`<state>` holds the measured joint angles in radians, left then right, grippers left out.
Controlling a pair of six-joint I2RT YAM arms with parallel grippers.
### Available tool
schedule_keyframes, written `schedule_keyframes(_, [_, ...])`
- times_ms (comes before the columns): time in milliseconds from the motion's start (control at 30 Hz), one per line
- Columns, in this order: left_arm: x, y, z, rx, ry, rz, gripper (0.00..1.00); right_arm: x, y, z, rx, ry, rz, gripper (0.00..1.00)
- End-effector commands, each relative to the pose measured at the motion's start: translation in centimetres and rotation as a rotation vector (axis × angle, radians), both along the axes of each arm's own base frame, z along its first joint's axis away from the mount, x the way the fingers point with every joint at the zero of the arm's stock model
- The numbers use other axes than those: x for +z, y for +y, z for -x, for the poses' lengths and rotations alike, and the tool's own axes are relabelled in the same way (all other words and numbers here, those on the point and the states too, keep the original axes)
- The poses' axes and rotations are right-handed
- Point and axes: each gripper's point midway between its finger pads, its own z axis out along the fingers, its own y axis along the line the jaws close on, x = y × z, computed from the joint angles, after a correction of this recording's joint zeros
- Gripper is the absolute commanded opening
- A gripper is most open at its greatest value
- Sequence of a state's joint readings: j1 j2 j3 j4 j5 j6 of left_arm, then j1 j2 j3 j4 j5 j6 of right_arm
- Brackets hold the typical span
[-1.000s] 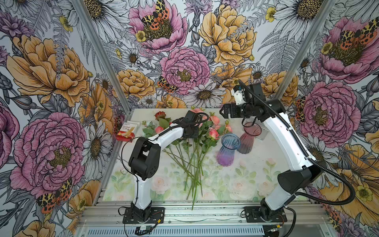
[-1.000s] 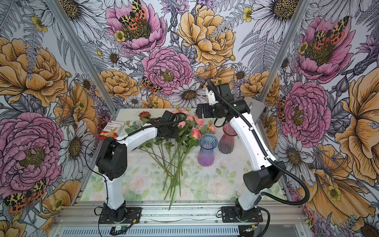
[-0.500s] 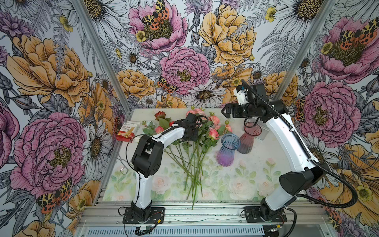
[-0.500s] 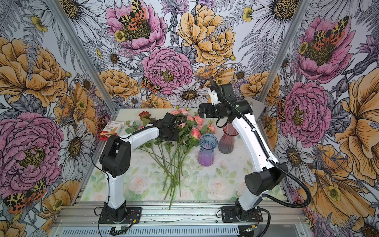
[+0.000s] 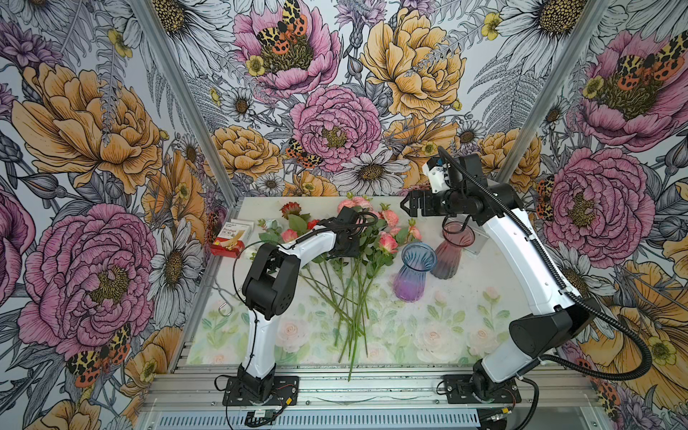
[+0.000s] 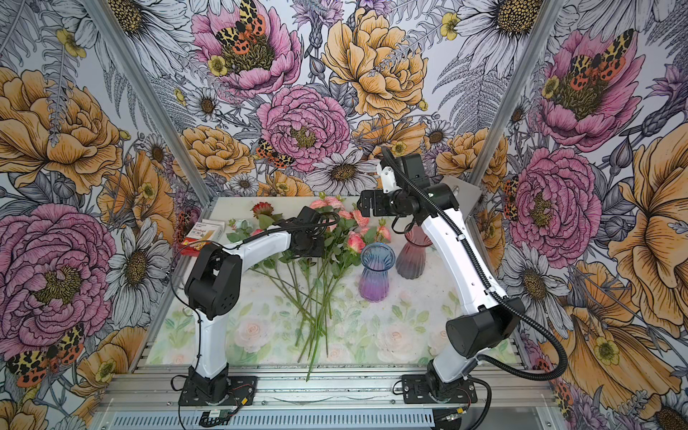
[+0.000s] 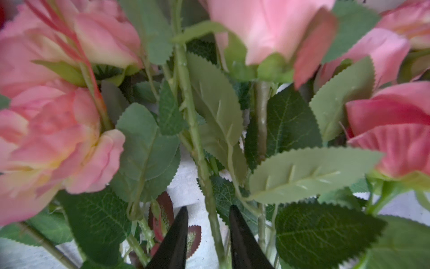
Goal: Place the pink flowers into the vase
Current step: Pick up the flower at the center of the board.
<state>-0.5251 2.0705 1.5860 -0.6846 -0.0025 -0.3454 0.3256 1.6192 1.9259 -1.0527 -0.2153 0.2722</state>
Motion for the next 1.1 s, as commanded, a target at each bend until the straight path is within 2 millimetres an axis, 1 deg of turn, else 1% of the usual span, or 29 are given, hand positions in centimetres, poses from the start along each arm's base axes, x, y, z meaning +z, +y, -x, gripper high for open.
schedule_keyframes(0, [0.3, -0.3, -0.5, 0.009, 0.003, 0.023, 0.31, 1.8, -0.2, 0.5, -0.002, -0.050, -0.037, 0.99])
schedule_keyframes(133, [0.4, -0.5, -0.6, 0.007, 0.002, 0.028, 0.22, 1.2, 0.0, 0.6, 0.002, -0.036, -0.042, 0.99])
schedule_keyframes(200, [0.5, -0.4, -0.8, 0.009, -0.004, 0.028, 0.22, 1.1, 0.1, 0.7, 0.003, -0.034, -0.044, 0.99])
schedule_keyframes(300, [1.3, -0.8, -1.0, 0.002, -0.020, 0.037, 0.07, 1.0, 0.1, 0.9, 0.004, -0.034, -0.045, 0.99])
schedule_keyframes(367, [2.6, -1.0, -1.2, -0.005, -0.048, 0.049, 0.00, 0.7, 0.1, 1.0, 0.005, -0.028, -0.043, 0.99])
schedule_keyframes(467, [5.4, -1.0, -1.5, -0.013, -0.104, 0.070, 0.00, 0.6, 0.1, 1.1, 0.006, -0.023, -0.044, 0.99])
schedule_keyframes(533, [7.6, -1.0, -1.6, -0.019, -0.144, 0.094, 0.00, 0.8, 0.1, 1.2, 0.007, -0.027, -0.051, 0.99])
schedule_keyframes(633, [10.1, -1.1, -1.5, -0.028, -0.178, 0.140, 0.00, 1.3, 0.2, 1.3, 0.009, -0.035, -0.061, 0.99])
schedule_keyframes(700, [11.6, -0.8, -1.5, -0.026, -0.199, 0.169, 0.00, 1.4, 0.3, 1.4, 0.012, -0.035, -0.067, 0.99])
schedule_keyframes(800, [14.2, 0.0, -1.5, -0.035, -0.267, 0.160, 0.00, 1.8, 0.4, 1.7, 0.019, -0.039, -0.082, 0.99])
schedule_keyframes(833, [16.4, 0.4, -1.3, -0.042, -0.319, 0.176, 0.00, 2.1, 0.6, 1.8, 0.025, -0.045, -0.089, 0.99])
schedule_keyframes(900, [19.4, 0.7, -1.5, -0.053, -0.417, 0.214, 0.00, 2.7, 0.7, 1.9, 0.033, -0.062, -0.107, 0.99])
schedule_keyframes(933, [20.3, 0.8, -1.6, -0.056, -0.459, 0.250, 0.00, 3.1, 0.8, 2.0, 0.035, -0.071, -0.114, 0.99])
schedule_keyframes(1000, [23.0, 1.1, -1.6, -0.047, -0.559, 0.359, 0.00, 3.8, 0.9, 2.0, 0.037, -0.083, -0.131, 0.99])
schedule_keyframes(1067, [25.1, 1.5, -1.4, -0.033, -0.628, 0.416, 0.00, 4.5, 1.5, 2.4, 0.064, -0.086, -0.158, 0.99])
